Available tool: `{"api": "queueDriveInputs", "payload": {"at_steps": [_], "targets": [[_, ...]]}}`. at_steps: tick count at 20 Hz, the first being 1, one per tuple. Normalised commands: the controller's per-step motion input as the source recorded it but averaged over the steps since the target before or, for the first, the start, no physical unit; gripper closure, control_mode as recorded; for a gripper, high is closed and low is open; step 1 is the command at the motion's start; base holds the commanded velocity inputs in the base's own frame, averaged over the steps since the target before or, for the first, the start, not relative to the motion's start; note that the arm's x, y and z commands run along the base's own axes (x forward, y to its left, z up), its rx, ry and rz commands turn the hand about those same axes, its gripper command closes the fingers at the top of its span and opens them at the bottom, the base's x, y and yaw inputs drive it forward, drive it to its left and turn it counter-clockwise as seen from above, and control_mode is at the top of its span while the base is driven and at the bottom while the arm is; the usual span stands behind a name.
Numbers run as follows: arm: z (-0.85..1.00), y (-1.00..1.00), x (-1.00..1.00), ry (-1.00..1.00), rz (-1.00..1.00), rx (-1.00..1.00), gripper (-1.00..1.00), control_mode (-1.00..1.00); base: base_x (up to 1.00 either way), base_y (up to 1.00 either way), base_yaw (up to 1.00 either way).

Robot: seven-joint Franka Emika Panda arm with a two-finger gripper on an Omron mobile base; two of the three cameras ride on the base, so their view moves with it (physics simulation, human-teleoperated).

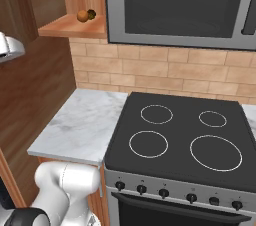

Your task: Pick the tangerine, sweet potato from the counter and place them in the cabinet. Then close the cabinet.

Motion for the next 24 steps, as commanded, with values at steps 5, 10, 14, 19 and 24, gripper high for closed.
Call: {"api": "queueDriveInputs", "payload": {"at_steps": [5, 10, 14, 19, 24], "targets": [[0.0, -0.32, 0.36, 0.03, -0.05, -0.09, -1.0, -1.0, 0.0, 0.0, 0.0], [0.0, -0.27, 0.4, -0.14, -0.03, -0.12, -1.0, -1.0, 0.0, 0.0, 0.0], [-0.05, -0.22, 0.38, -0.31, -0.04, -0.13, -1.0, -1.0, 0.0, 0.0, 0.0], [-0.06, -0.22, 0.55, -0.27, -0.03, -0.11, -1.0, -1.0, 0.0, 0.0, 0.0], [0.0, -0.23, 0.65, -0.1, -0.06, -0.11, -1.0, -1.0, 0.0, 0.0, 0.0]]}}
